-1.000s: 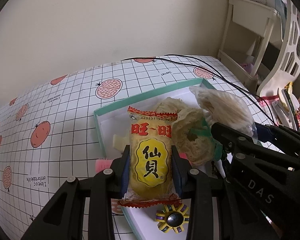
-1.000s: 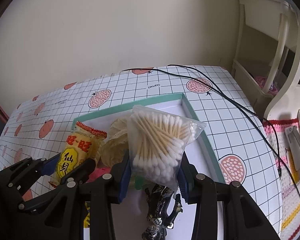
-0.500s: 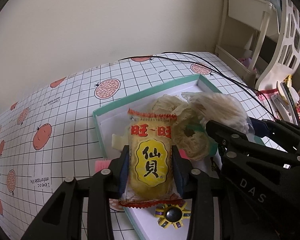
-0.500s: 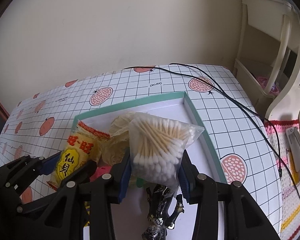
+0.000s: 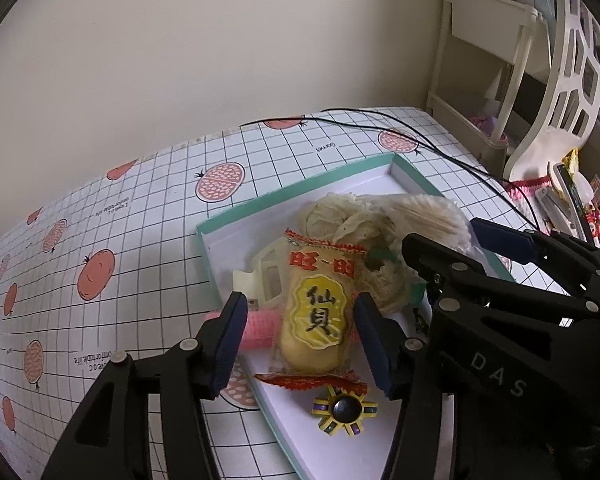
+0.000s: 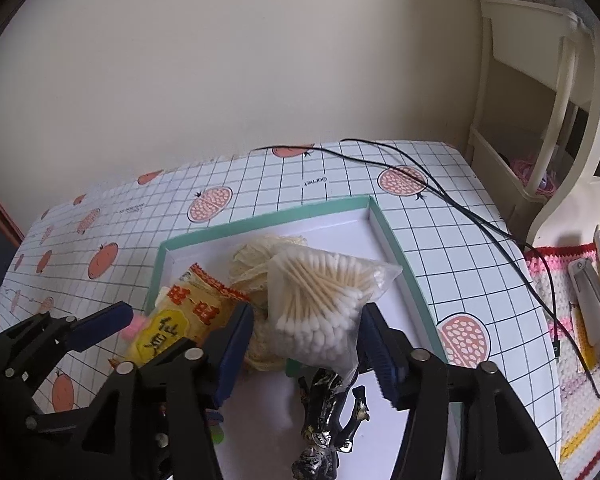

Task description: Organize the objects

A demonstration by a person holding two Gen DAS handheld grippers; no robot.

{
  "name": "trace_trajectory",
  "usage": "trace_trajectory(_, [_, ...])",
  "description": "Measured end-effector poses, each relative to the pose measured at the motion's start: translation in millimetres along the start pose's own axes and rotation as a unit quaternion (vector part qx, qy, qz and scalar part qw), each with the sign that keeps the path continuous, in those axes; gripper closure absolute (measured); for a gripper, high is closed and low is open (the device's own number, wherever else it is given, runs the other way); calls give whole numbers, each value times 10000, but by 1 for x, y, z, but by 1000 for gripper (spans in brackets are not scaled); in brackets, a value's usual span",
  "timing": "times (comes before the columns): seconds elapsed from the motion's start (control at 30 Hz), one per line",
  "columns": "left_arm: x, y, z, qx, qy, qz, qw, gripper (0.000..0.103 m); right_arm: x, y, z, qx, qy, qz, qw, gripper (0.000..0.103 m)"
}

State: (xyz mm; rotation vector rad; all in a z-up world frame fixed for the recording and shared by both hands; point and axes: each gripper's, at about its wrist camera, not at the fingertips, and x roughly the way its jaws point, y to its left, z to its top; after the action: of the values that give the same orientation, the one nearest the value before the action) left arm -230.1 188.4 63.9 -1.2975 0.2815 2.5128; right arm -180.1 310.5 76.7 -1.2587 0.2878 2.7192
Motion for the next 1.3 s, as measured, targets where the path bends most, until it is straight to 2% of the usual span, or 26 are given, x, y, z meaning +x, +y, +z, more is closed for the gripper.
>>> trace_trajectory(0.13, [-9,8,0,-189,-34,23,9998,43,-7,2,2,4,-86,16,10000,32])
trace_trajectory(0.2, [-13,12,-1,-255,-51,72,9996,43,-11,4,2,-1,-129,27,9999,23])
trace_trajectory(0.4, [-22,28,-6,-579,-37,194,9981,42,-18,8,1,-39,-195,41,9998,17])
trace_trajectory(0.47, [-23,35,-9,-740,-3,225,9970,36,-19,8,0,7,-202,59,9998,11])
trace_trajectory(0.5, [-23,40,-10,-830,2,273,9962,25,-19,7,0,37,-204,71,9998,11])
trace_trajectory(0.53, [-23,43,-11,-889,-3,307,9956,22,-19,6,0,61,-202,74,9997,11])
trace_trajectory(0.63, [-25,54,-14,-1127,-12,344,9930,22,-21,4,0,119,-210,59,9997,7])
trace_trajectory(0.67, [-25,56,-15,-1179,-21,344,9924,20,-21,4,0,113,-209,32,9997,1])
trace_trajectory(0.73, [-25,62,-17,-1322,-45,341,9906,13,-22,5,-1,61,-206,-4,9998,0])
trace_trajectory(0.8, [-25,69,-19,-1458,-63,359,9887,11,-22,7,-2,-5,-193,-14,9998,0])
trace_trajectory(1.07, [-24,90,-27,-1899,-134,545,9802,9,-22,14,-6,-93,-180,-69,9998,0])
trace_trajectory(1.3, [-27,98,-32,-2037,-137,516,9776,9,-24,19,-12,-123,-154,-108,9997,0])
